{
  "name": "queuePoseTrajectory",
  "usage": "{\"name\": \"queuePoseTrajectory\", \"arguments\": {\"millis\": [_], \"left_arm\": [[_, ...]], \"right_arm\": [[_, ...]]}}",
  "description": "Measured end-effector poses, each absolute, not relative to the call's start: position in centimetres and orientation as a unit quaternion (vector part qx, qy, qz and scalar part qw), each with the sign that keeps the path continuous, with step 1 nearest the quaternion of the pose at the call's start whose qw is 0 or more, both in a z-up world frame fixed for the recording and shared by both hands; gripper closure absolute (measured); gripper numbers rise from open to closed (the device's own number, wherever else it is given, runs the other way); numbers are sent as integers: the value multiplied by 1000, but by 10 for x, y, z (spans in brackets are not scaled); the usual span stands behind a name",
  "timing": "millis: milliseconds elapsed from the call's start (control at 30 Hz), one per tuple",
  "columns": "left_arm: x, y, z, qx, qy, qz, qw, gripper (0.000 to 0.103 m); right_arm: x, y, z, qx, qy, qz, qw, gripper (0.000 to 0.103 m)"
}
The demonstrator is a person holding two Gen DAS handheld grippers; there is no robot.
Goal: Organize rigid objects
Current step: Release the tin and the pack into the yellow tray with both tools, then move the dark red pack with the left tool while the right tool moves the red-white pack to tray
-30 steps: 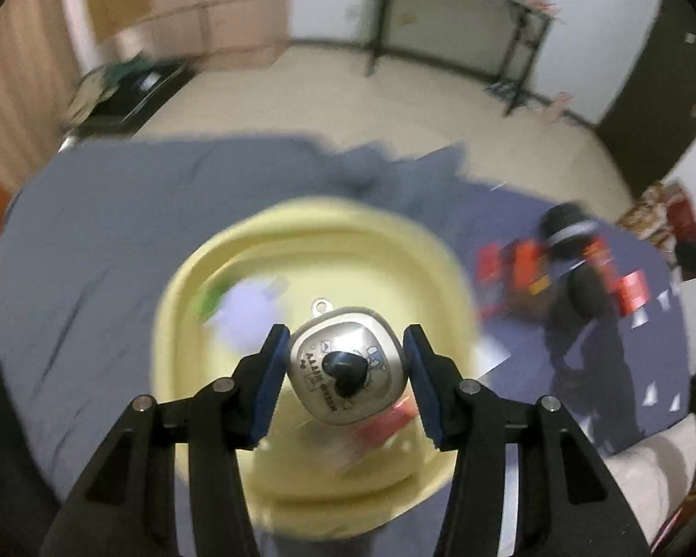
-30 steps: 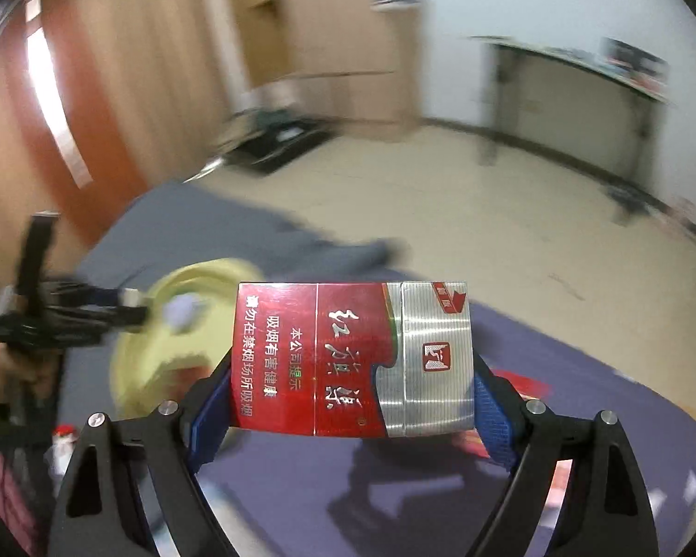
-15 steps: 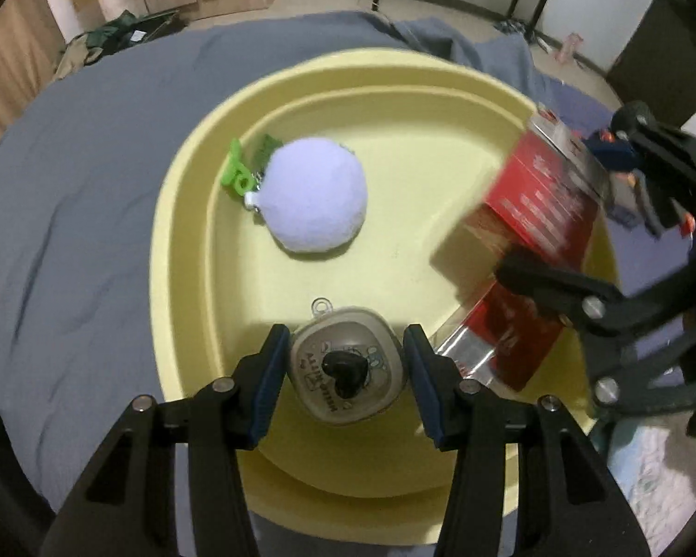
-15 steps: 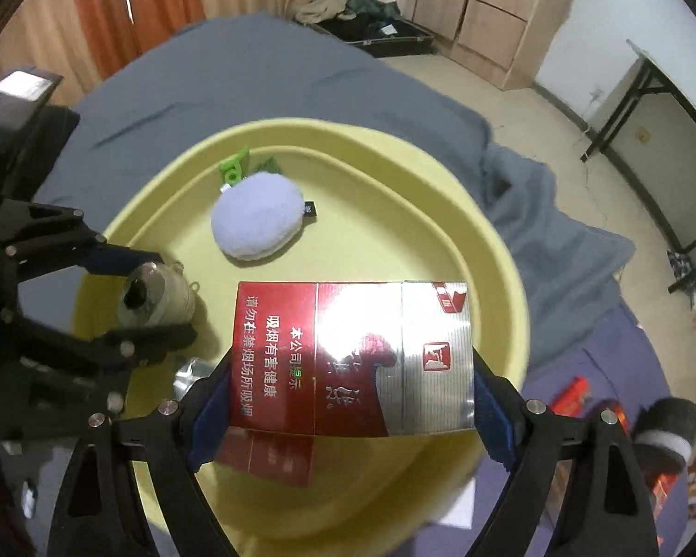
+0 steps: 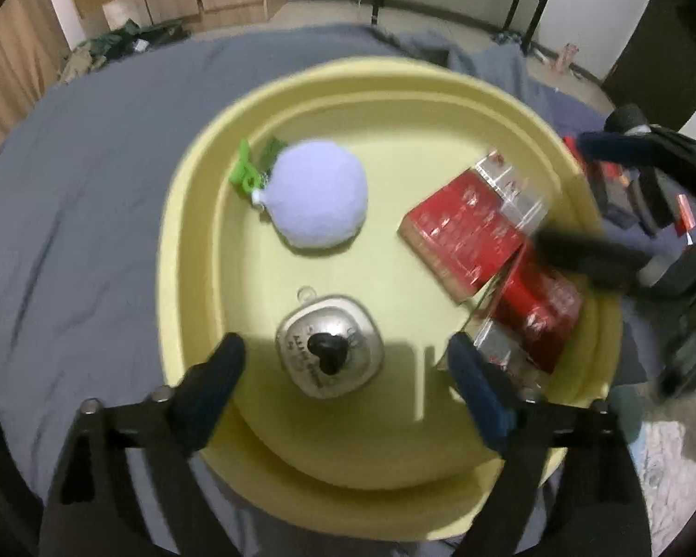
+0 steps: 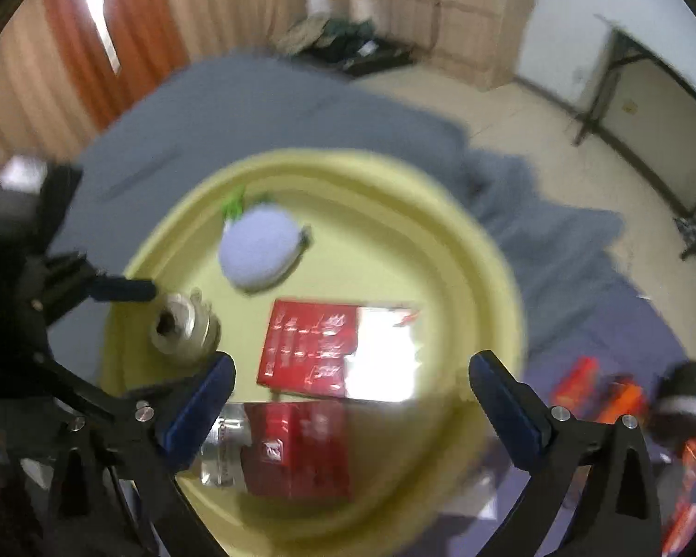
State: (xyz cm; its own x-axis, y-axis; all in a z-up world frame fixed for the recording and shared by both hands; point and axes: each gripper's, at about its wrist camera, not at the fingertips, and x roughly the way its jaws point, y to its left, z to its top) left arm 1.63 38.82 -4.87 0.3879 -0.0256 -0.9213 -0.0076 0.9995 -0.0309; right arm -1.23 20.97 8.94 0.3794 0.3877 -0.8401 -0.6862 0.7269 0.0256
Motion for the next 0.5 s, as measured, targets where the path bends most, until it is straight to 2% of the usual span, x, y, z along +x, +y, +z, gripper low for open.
{"name": "queuePoseTrajectory", "arguments": {"millis": [100, 233, 367, 500], "left_arm": [[17, 378, -23, -15, 535, 0, 845, 1], [33, 336, 14, -30, 512, -41, 857, 0], [52, 268, 29, -11, 502, -99, 859, 0], [81, 201, 8, 18, 515, -129, 847, 0]], "right_arm": [[-11, 157, 121, -130, 432, 299, 841, 0], [-2, 37, 141, -89, 433, 207, 873, 0], [1, -85, 130, -45, 463, 106, 879, 0], [-3, -173, 101, -12, 488, 45, 872, 0]]}}
